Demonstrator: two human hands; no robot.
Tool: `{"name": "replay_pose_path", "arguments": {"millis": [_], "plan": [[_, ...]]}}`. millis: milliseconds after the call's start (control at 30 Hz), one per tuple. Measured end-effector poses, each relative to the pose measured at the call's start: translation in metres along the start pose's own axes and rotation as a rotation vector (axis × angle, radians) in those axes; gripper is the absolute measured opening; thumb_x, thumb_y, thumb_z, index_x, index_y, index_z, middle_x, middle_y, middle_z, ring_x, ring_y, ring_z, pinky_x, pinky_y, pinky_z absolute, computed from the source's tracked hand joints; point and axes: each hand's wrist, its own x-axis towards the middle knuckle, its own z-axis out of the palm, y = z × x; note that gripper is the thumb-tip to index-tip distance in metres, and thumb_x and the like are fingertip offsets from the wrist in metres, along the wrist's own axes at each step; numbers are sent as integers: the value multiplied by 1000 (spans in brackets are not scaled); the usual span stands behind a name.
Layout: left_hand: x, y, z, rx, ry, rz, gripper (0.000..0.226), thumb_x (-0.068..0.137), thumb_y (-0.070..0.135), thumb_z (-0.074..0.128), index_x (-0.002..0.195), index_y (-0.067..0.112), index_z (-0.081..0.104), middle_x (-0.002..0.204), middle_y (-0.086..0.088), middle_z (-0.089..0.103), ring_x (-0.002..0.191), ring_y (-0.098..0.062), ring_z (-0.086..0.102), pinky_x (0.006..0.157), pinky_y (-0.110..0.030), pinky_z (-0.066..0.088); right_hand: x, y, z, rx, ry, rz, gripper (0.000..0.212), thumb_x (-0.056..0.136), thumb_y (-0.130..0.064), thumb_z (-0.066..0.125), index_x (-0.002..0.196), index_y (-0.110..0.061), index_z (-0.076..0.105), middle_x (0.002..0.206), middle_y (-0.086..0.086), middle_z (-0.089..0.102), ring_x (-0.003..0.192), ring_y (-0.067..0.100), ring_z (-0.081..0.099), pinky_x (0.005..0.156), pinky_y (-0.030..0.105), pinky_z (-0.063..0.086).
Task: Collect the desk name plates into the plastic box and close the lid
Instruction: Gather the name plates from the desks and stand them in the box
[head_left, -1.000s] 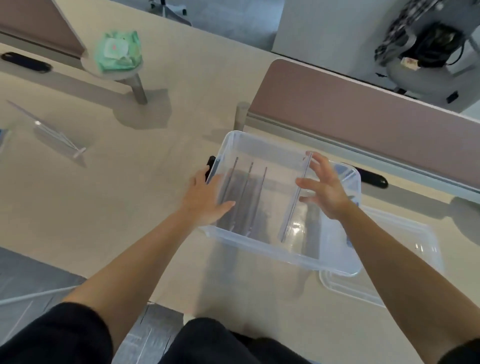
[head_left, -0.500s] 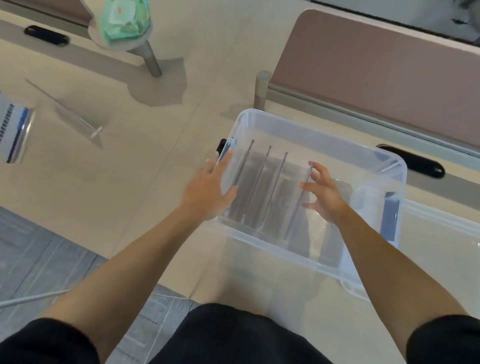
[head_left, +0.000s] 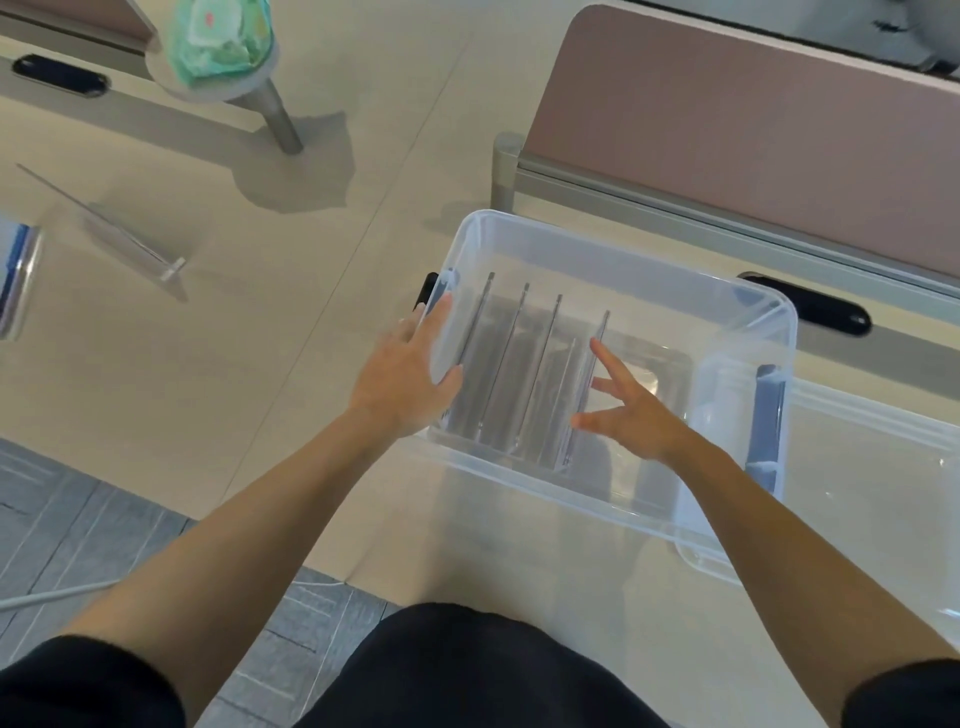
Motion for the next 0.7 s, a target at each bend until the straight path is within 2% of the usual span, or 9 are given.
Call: {"name": "replay_pose_path", "arguments": {"millis": [67, 133, 233, 333, 400, 500, 633, 700], "plan": [[0, 0, 0, -8, 0, -6, 81, 92, 39, 57, 155, 37, 6, 150, -3, 37, 134, -28, 37, 105, -40, 36, 4, -1, 2, -29, 9, 9, 108, 67, -46, 81, 148, -62, 11, 162, -2, 26, 102, -1, 58, 103, 48, 50], [0, -1, 1, -9, 3, -8, 81, 91, 39, 57, 154, 38, 7, 149, -2, 38, 133, -27, 37, 105, -41, 38, 6, -3, 4, -43, 10, 14, 108, 67, -48, 80, 148, -62, 9, 162, -2, 27, 100, 3, 58, 104, 53, 47], [0, -1, 1, -19, 3, -9, 80, 91, 38, 57, 154, 38, 8, 149, 0, 39, 131, -27, 39, 105, -42, 40, 8, -3, 6, -47, 15, 3, 109, 66, -49, 79, 148, -62, 9, 162, -1, 27, 99, 7, 61, 103, 54, 49], [0, -2, 1, -21, 4, -9, 80, 91, 39, 56, 154, 38, 7, 152, 0, 37, 132, -27, 39, 106, -44, 40, 10, -3, 6, -43, 3, -1, 109, 66, -49, 81, 147, -64, 9, 162, 0, 27, 110, 14, 61, 102, 53, 50], [0, -3, 2, -26, 1, -9, 80, 91, 39, 56, 154, 39, 7, 152, 0, 37, 131, -27, 40, 106, -45, 40, 10, -4, 8, -45, 1, -18, 109, 67, -49, 80, 149, -61, 10, 163, -3, 24, 121, 20, 58, 102, 50, 51], [0, -4, 3, -32, -3, -13, 80, 90, 39, 56, 153, 41, 7, 150, 0, 39, 127, -28, 42, 104, -46, 42, 9, -7, 12, -42, 18, -33, 108, 69, -45, 79, 151, -55, 10, 163, -2, 24, 114, 12, 59, 99, 40, 53], [1, -4, 3, -32, 3, -11, 79, 91, 38, 56, 153, 40, 7, 150, -1, 40, 127, -28, 43, 105, -47, 41, 9, -8, 15, -26, 29, -56, 107, 69, -41, 78, 152, -51, 11, 164, -5, 20, 137, 22, 47, 89, 24, 54], [1, -4, 3, -25, 3, -9, 80, 91, 39, 56, 153, 41, 5, 151, -1, 39, 128, -28, 42, 105, -47, 41, 9, -8, 15, -35, 32, -57, 107, 70, -42, 77, 153, -49, 11, 165, -6, 17, 138, 20, 45, 88, 21, 52]]}}
